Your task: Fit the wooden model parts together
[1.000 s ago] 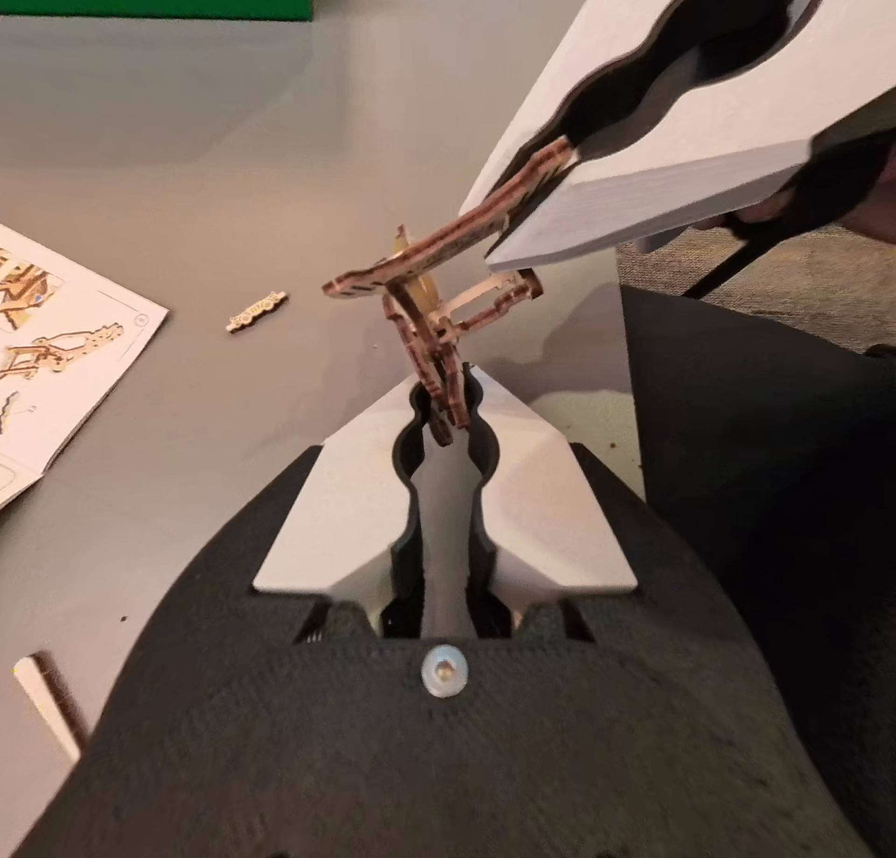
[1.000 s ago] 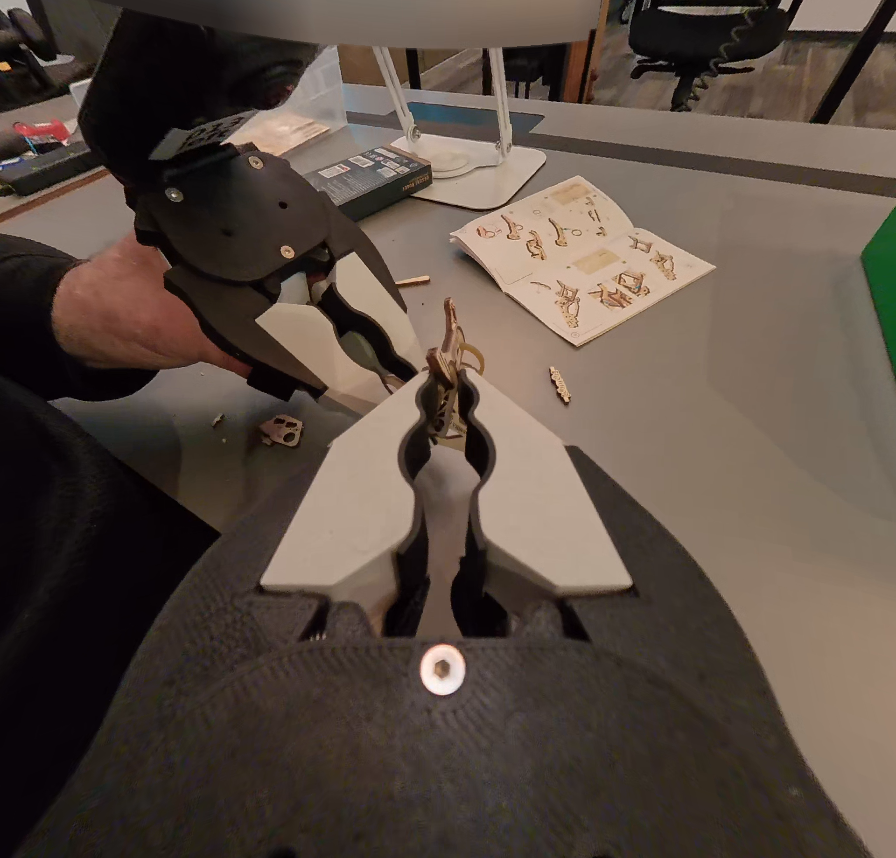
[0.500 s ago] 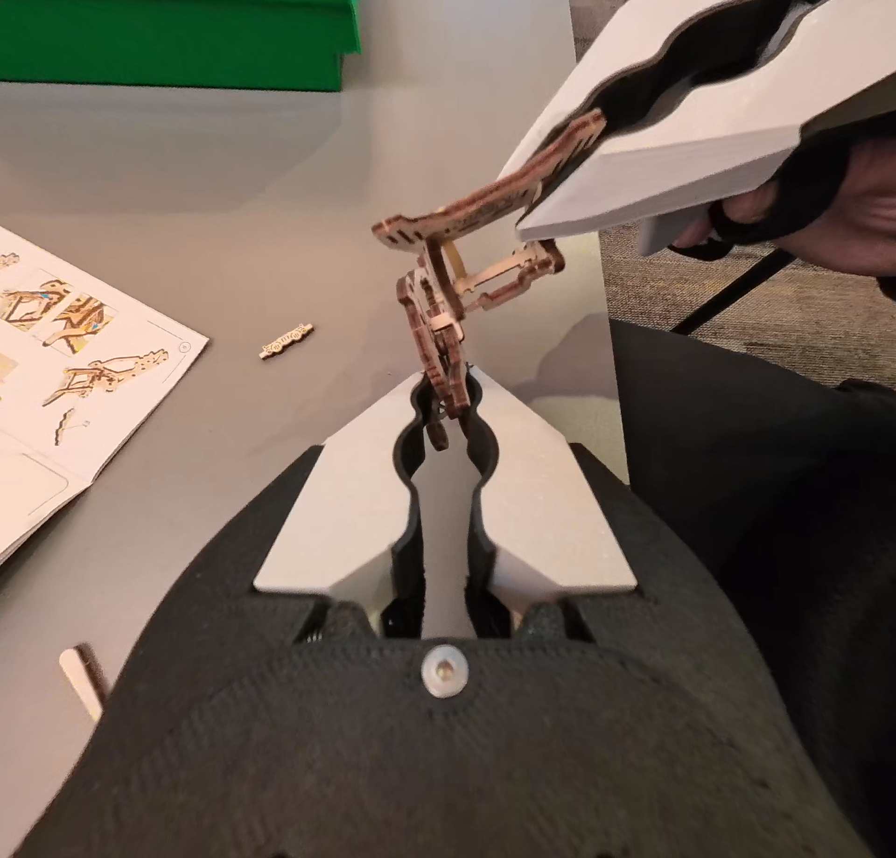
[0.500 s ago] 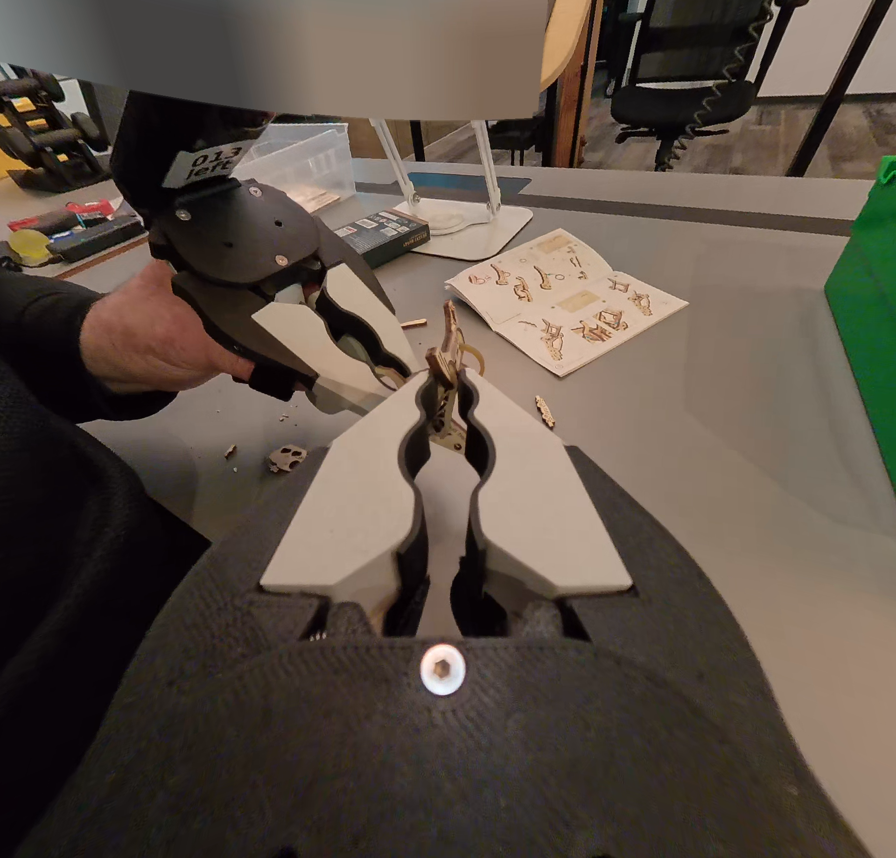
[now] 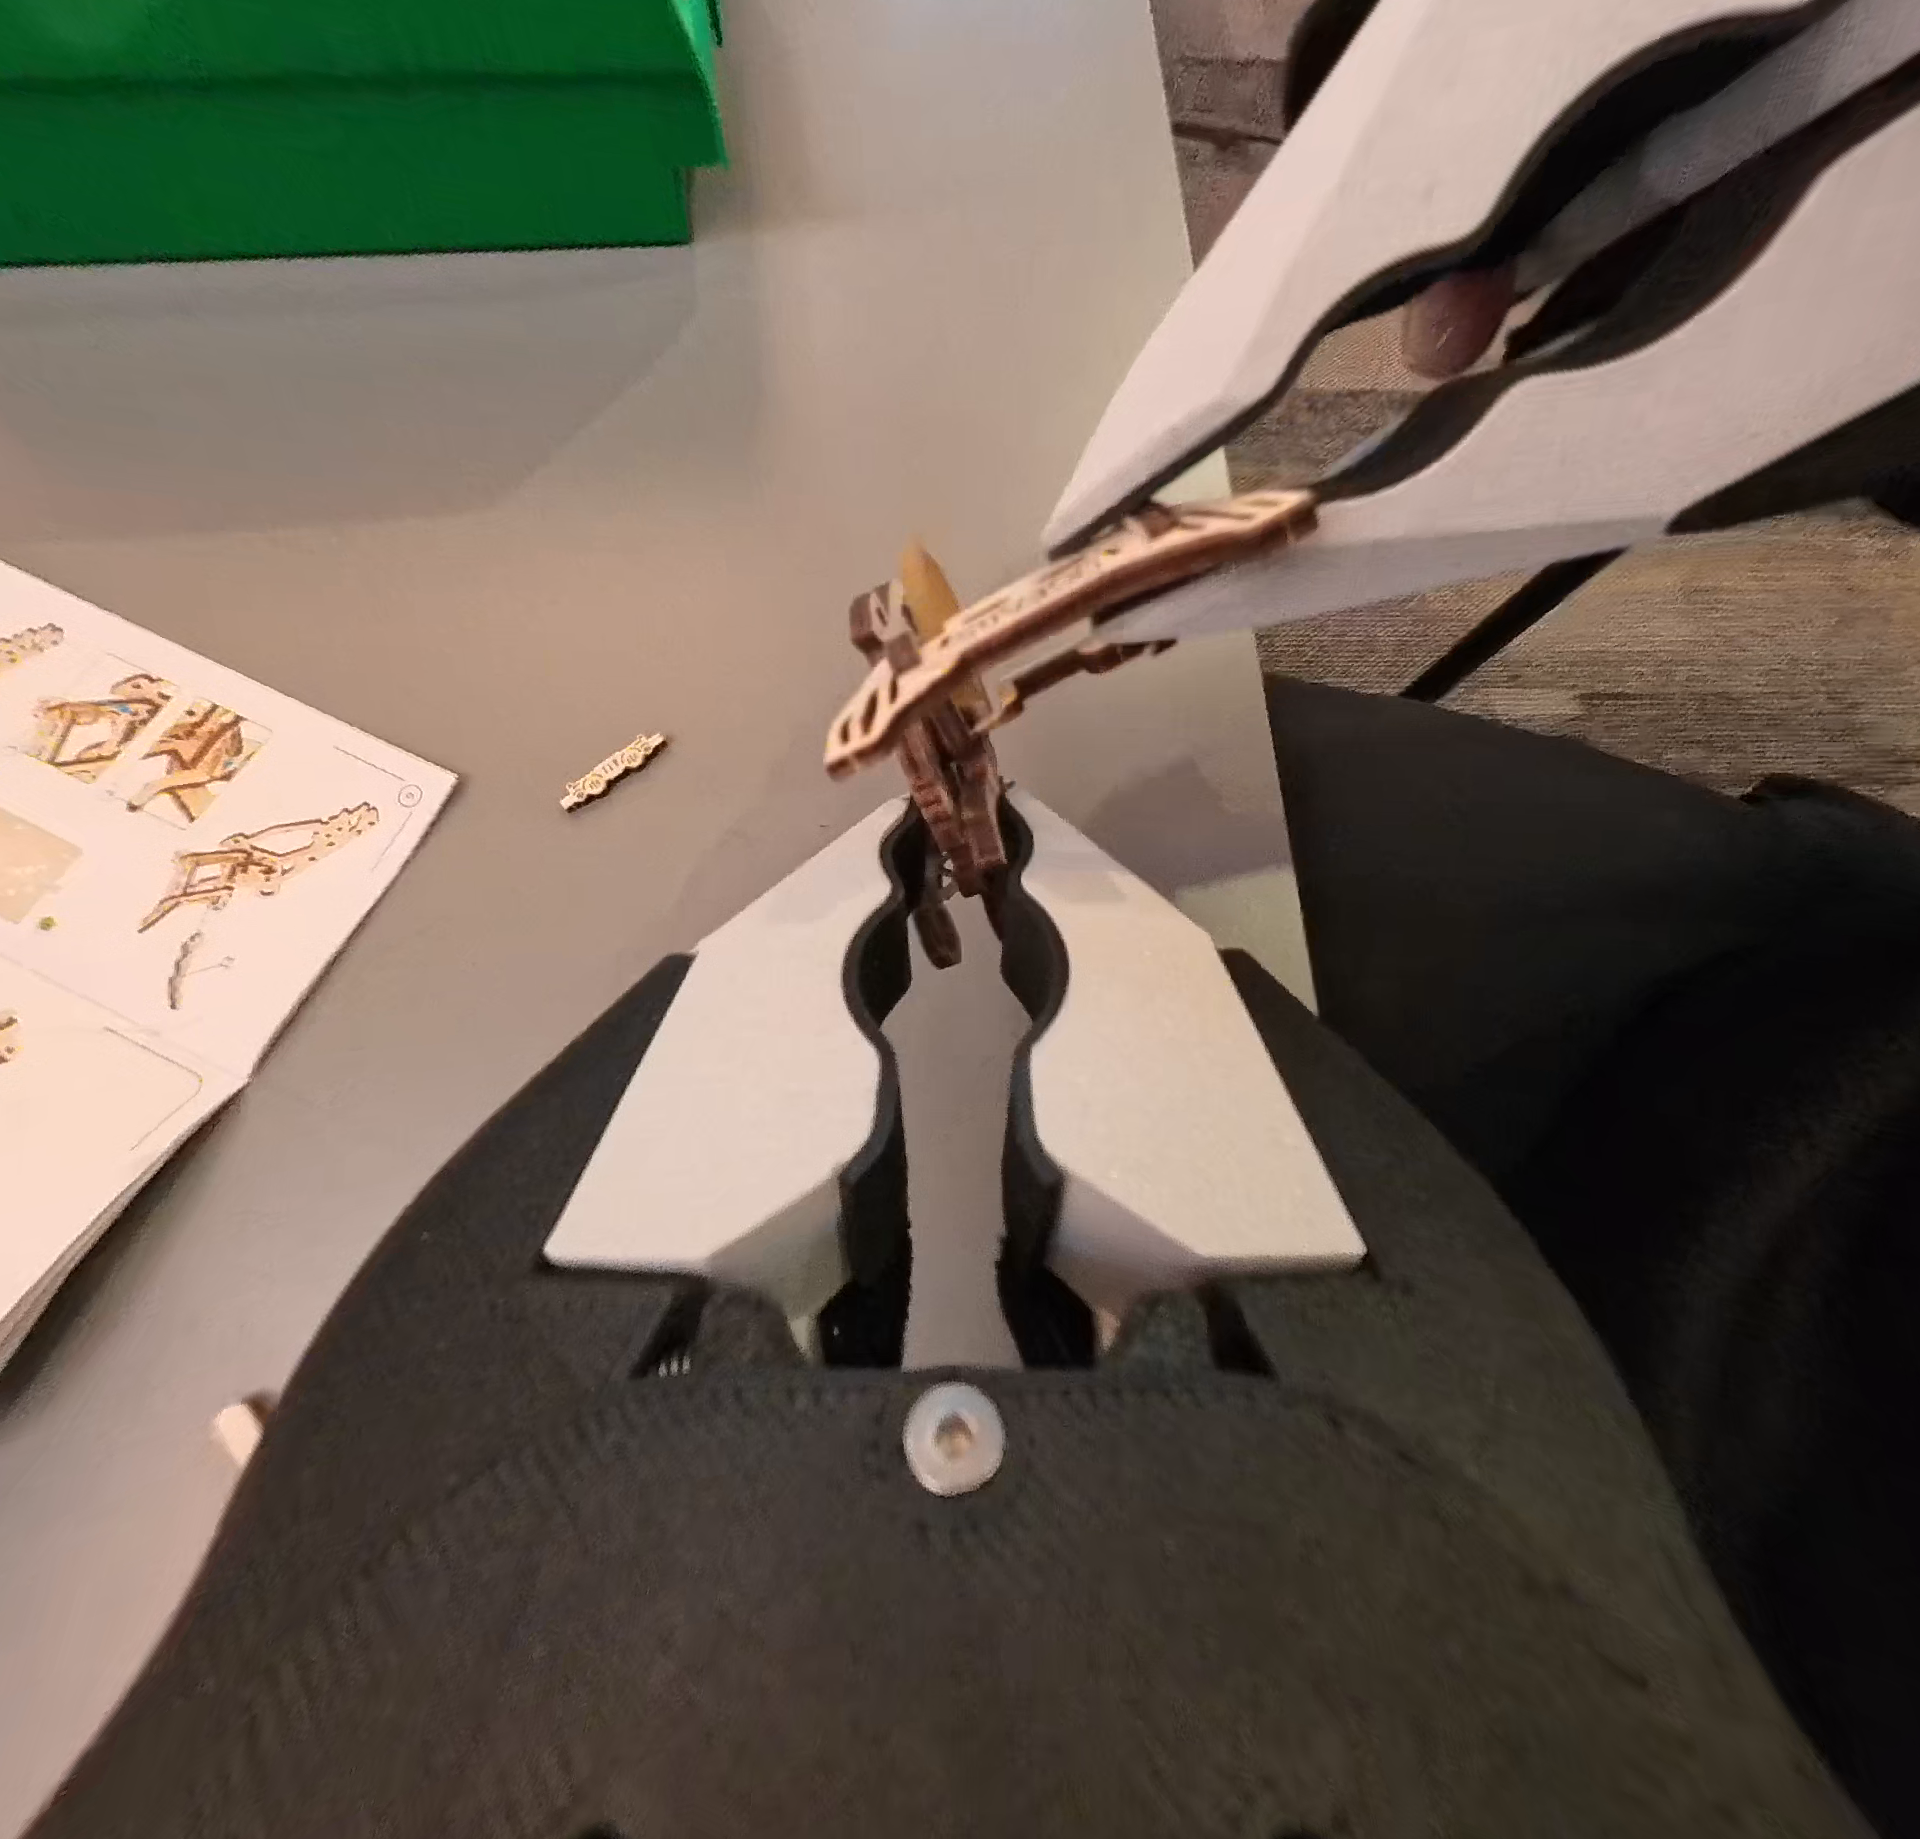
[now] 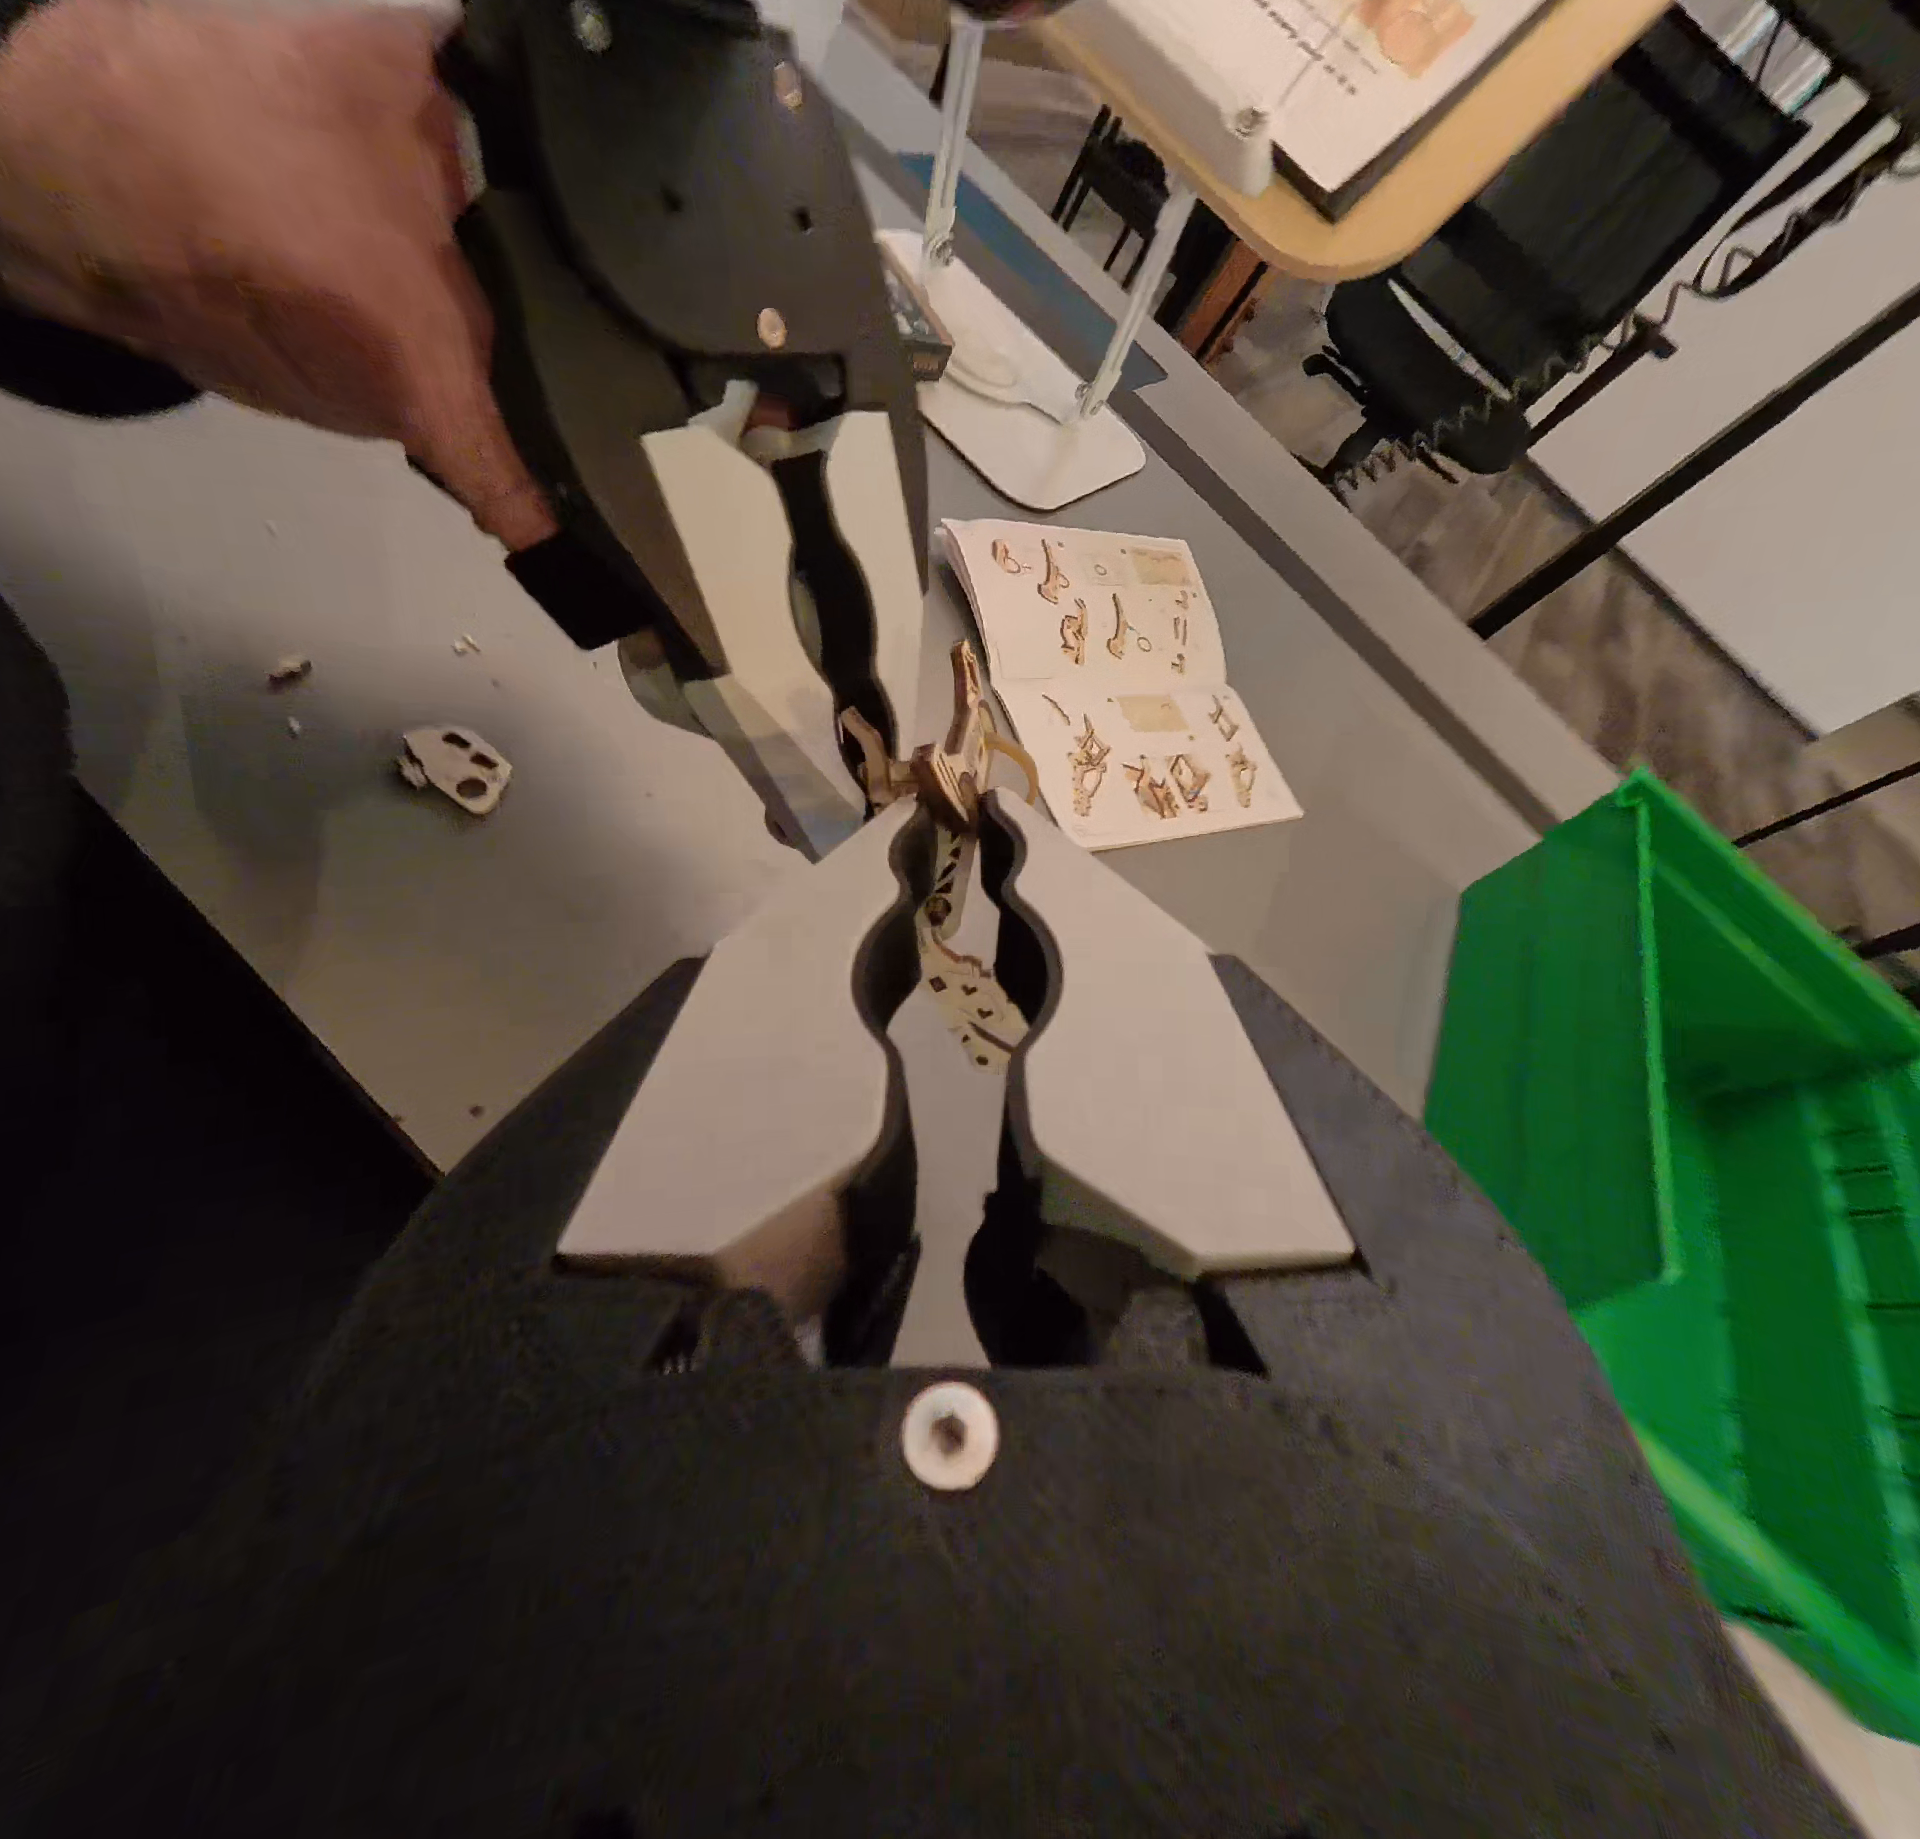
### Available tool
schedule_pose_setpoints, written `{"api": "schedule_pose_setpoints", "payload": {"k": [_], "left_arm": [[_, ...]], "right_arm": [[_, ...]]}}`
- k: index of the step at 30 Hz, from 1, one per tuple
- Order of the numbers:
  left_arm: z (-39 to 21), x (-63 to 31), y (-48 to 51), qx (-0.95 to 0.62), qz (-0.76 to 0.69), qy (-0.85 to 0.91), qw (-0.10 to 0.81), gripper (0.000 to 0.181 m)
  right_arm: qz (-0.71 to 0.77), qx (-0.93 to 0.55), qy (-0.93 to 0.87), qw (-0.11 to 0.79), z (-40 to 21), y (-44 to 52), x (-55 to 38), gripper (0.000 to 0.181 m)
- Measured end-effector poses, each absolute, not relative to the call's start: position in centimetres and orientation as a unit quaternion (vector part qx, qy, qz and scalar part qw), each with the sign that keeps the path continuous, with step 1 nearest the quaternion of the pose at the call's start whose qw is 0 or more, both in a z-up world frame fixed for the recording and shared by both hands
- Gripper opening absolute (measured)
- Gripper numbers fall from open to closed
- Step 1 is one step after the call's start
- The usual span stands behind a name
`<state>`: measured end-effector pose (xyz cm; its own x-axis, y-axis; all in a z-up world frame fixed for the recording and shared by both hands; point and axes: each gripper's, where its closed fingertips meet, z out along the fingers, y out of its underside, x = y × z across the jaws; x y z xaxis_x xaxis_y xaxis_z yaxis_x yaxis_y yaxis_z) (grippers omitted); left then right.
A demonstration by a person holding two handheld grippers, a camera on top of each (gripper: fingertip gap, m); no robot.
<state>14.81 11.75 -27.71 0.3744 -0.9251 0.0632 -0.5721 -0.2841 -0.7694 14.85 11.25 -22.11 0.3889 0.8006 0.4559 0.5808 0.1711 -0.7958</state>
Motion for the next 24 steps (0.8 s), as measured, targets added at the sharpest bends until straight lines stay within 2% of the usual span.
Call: {"api": "schedule_pose_setpoints", "payload": {"k": [7,14,24], "left_arm": [[-26.8,14.9,11.9,-0.740,-0.214,0.517,0.373,0.008],[-25.3,14.7,12.6,-0.715,-0.159,0.533,0.424,0.008],[-20.9,15.4,13.3,-0.658,-0.071,0.555,0.504,0.008]], "right_arm": [[-0.022,-0.575,-0.616,0.538,-21.3,10.7,14.6,0.005],[-0.087,-0.521,-0.654,0.542,-20.1,10.6,14.5,0.005],[0.133,-0.586,-0.462,0.651,-15.5,11.1,15.9,0.005]]}}
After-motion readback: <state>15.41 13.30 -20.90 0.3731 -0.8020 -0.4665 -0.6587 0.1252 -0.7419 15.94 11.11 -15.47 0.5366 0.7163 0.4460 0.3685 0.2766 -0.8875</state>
